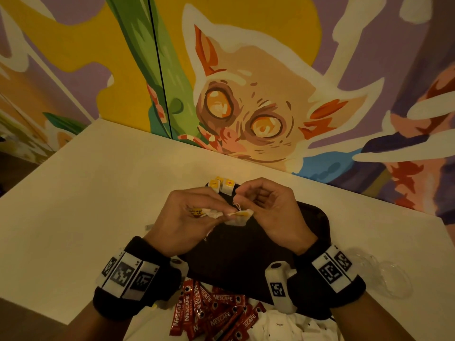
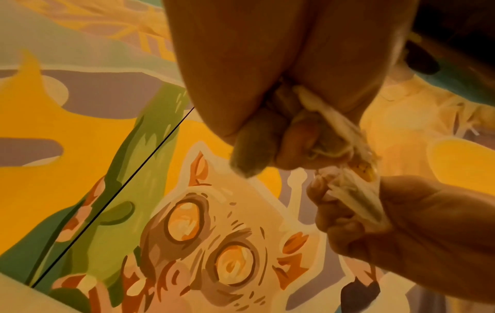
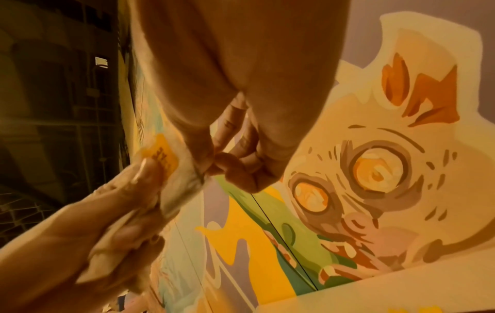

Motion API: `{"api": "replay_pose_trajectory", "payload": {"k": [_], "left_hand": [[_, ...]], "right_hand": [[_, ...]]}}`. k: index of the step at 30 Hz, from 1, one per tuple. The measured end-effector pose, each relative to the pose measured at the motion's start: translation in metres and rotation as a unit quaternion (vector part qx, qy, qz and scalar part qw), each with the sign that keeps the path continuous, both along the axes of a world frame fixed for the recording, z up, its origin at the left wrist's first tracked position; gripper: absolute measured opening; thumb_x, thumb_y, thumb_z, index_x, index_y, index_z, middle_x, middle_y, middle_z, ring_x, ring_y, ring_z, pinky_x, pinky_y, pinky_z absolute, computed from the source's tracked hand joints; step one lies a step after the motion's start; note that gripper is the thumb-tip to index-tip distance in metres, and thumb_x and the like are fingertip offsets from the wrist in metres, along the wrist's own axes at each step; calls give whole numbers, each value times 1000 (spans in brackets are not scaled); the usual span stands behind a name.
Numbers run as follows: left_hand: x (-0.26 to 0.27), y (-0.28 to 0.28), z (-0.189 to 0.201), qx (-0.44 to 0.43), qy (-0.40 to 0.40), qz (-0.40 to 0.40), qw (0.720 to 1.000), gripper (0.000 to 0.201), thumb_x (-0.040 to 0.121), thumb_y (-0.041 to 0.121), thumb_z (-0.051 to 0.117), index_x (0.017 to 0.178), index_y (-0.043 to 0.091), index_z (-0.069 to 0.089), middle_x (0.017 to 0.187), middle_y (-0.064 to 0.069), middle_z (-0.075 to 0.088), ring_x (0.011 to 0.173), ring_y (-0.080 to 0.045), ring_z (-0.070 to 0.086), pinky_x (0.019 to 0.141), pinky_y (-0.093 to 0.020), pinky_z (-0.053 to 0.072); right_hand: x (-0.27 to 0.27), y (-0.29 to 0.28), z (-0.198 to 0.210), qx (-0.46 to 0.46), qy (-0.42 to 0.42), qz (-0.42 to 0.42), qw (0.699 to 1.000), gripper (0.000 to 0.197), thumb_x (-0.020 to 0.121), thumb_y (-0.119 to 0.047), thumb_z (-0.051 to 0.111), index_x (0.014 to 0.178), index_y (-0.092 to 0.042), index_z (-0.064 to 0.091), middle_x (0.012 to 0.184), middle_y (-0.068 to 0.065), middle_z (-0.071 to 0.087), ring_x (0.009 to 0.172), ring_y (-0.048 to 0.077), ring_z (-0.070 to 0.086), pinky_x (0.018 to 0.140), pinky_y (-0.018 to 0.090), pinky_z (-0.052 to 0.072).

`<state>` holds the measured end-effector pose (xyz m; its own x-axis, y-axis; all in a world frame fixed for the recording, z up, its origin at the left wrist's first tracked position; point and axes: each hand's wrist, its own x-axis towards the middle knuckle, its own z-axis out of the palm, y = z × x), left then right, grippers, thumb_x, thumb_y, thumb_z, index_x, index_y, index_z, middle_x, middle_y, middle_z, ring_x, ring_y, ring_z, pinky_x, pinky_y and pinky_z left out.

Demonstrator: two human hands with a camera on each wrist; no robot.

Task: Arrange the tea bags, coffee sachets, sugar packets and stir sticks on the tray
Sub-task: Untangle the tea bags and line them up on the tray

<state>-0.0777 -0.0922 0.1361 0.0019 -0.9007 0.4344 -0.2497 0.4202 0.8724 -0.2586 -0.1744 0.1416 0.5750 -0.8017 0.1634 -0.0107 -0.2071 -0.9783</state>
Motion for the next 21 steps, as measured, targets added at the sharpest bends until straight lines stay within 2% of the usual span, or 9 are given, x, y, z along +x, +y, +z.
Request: {"api": "replay_pose_trajectory", "payload": {"k": [2, 4, 7, 9, 12, 15, 16, 18, 21], "left_hand": [[-1, -1, 1, -7, 19, 43, 999, 14, 75, 5, 78, 88, 9, 76, 82, 0, 71, 72, -15, 67, 64, -27, 53], [-3, -2, 2, -12, 24, 78, 997, 13, 73, 6, 77, 86, 10, 77, 78, -3, 70, 69, -19, 66, 62, -35, 54], [-3, -3, 3, -14, 23, 114, 993, 13, 75, 10, 77, 87, 12, 77, 77, 0, 70, 69, -15, 66, 64, -31, 54], [-2, -4, 1, -7, 14, 139, 990, 12, 76, 12, 77, 88, 12, 77, 78, 1, 71, 69, -12, 67, 66, -28, 54], [-3, -6, -3, 10, 13, 165, 986, 12, 75, 16, 76, 88, 14, 77, 79, 2, 71, 71, -9, 67, 67, -20, 52], [-2, -7, -11, 31, 19, 180, 983, 13, 75, 18, 76, 88, 16, 77, 80, 3, 71, 75, -10, 67, 69, -18, 52], [-1, -7, -14, 43, 20, 180, 983, 12, 76, 19, 75, 88, 17, 77, 81, 4, 72, 76, -11, 68, 70, -20, 53], [0, -8, -20, 75, 23, 179, 981, 11, 76, 21, 75, 88, 19, 77, 82, 5, 73, 79, -12, 69, 71, -22, 54], [3, -11, -31, 130, 45, 211, 968, 5, 80, 20, 74, 85, 22, 76, 80, 9, 74, 76, -6, 69, 68, -17, 53]], "right_hand": [[2, 2, -1, -2, -2, 15, 1000, 21, 80, -8, 74, 95, -22, 72, 93, -2, 73, 90, 16, 68, 85, 28, 55], [2, 3, -2, -2, 4, 29, 1000, 25, 83, -2, 71, 98, -22, 72, 96, -1, 74, 89, 17, 68, 78, 26, 55], [1, 5, -5, 1, 15, 44, 999, 34, 88, 5, 64, 103, -24, 71, 92, -4, 73, 78, 13, 65, 68, 26, 54], [0, 6, -6, -4, 28, 47, 998, 35, 90, 5, 61, 106, -25, 69, 84, -6, 71, 72, 13, 63, 71, 27, 54], [0, 8, -9, 5, 39, 55, 998, 26, 94, -4, 59, 106, -24, 70, 81, -6, 68, 70, 16, 62, 74, 26, 53], [5, 11, -12, 32, 45, 52, 997, 10, 95, -30, 60, 97, -31, 71, 81, -4, 67, 69, 18, 61, 73, 31, 53], [7, 11, -15, 23, 55, 43, 997, 10, 95, -33, 61, 94, -31, 70, 78, -7, 67, 67, 16, 60, 72, 32, 52], [12, 9, -22, 8, 75, 24, 997, 9, 93, -27, 62, 90, -28, 70, 71, -15, 64, 65, 7, 59, 68, 27, 52], [19, -1, -38, 14, 118, 6, 993, 8, 93, -22, 64, 88, -27, 69, 68, -24, 64, 68, -4, 60, 69, 16, 48]]}}
